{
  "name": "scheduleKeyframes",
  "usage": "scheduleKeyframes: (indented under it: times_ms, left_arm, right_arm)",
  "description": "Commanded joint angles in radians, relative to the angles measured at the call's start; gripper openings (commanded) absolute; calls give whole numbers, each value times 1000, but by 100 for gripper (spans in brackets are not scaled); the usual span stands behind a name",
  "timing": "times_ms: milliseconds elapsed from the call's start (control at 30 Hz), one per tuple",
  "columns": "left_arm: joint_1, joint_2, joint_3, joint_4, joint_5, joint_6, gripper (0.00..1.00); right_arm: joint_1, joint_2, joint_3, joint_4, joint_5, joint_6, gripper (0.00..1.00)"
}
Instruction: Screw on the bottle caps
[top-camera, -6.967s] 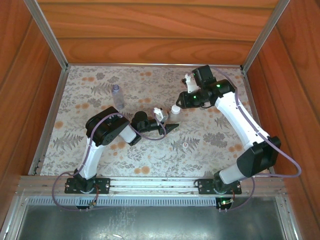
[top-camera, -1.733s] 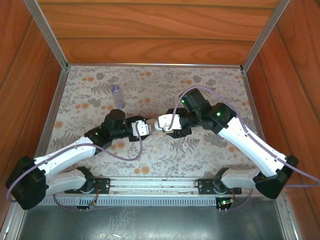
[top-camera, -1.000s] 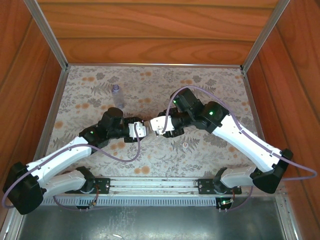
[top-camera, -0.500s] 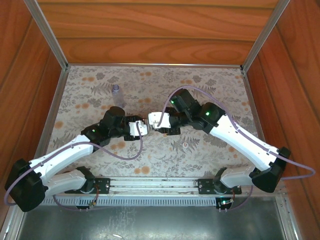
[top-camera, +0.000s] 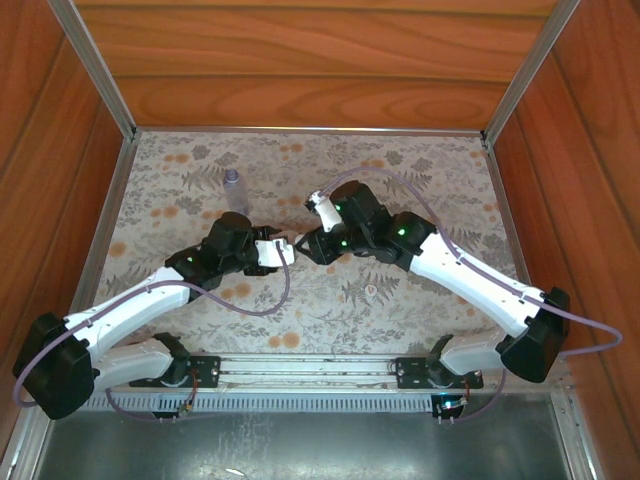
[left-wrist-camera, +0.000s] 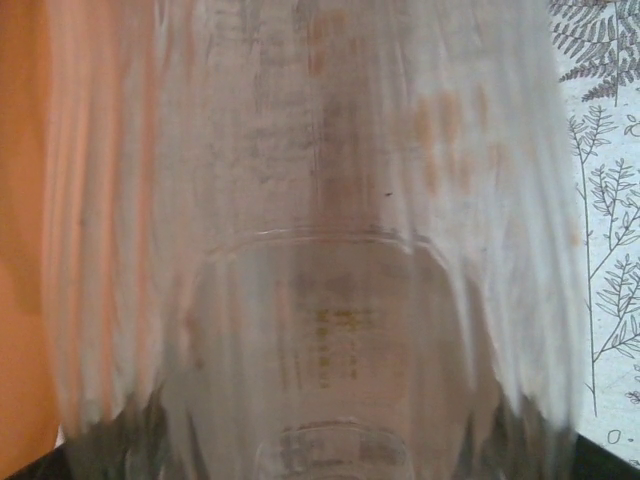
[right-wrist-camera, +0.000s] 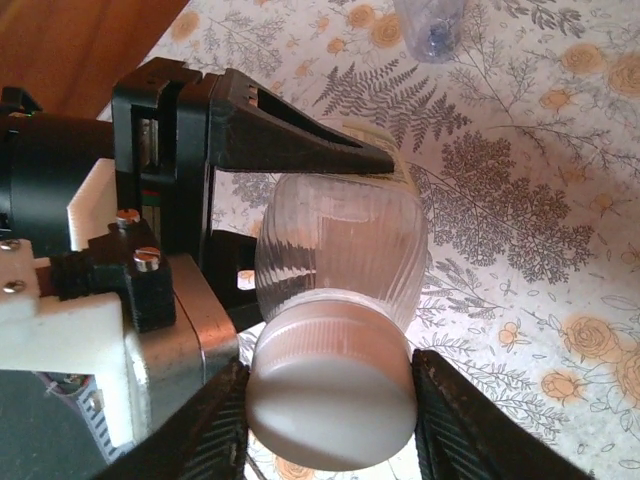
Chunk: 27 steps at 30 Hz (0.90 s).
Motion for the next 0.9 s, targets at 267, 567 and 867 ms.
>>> scheduleKeyframes:
  times_ms: [267,567,867]
  left_arm:
    - [-23,-55,-25,-9,156,24,60]
    - [-42,-80,-62,-53,215,44,60]
    - [-44,-71,-63,-52,230,38,60]
  right_arm:
    - [-3,-154,-89,57,-38,-767,74]
    - [-2,-126,15,-277,-93,-1323,74]
    - [39,-50,61,-237,-99,-1314,68]
